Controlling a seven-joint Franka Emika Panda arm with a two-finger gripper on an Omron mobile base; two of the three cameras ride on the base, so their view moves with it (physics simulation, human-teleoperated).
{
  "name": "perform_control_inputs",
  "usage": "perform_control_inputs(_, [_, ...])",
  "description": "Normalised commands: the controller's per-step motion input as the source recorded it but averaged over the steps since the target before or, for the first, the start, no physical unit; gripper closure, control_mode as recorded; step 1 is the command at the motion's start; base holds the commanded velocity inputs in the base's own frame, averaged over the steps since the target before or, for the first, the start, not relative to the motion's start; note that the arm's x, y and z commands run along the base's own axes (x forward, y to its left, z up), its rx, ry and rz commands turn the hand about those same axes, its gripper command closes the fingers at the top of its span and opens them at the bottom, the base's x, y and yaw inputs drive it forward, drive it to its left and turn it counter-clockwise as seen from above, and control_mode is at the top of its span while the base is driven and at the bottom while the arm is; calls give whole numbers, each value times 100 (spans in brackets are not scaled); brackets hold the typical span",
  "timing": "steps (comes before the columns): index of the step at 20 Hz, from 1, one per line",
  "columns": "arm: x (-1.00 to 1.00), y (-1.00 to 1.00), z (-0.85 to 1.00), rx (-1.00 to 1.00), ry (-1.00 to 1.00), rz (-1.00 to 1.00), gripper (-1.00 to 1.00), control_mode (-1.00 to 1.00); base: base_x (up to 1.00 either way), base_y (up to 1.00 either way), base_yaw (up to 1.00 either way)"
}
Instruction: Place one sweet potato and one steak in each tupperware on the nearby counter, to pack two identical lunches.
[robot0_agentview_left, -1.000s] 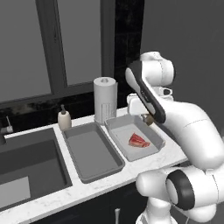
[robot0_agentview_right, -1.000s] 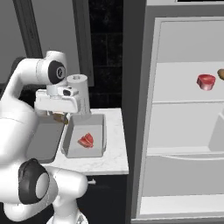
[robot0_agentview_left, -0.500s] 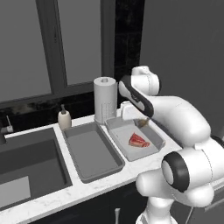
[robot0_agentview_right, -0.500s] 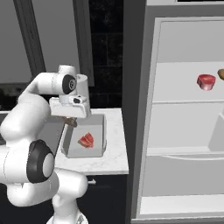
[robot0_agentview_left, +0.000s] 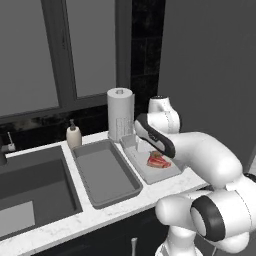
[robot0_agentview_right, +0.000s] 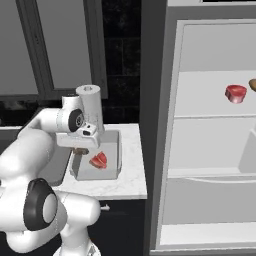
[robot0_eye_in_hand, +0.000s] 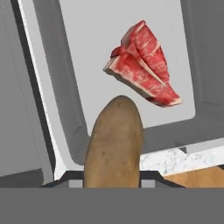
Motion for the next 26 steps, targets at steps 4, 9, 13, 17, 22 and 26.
perform_control_inputs(4, [82, -2, -1, 2, -1, 7, 100, -100, 0, 0, 0])
perform_control_inputs(9, [67, 0, 9, 2, 22, 3, 100, -100, 0, 0, 0])
perform_control_inputs(13, [41, 21, -24, 0, 10, 6, 100, -100, 0, 0, 0])
perform_control_inputs(17, [17, 30, -66, 0, 0, 7, 100, -100, 0, 0, 0])
perform_control_inputs(22, [1, 4, -65, 0, -14, 1, 100, -100, 0, 0, 0])
perform_control_inputs(26, [13, -2, -7, 0, -5, 2, 100, -100, 0, 0, 0])
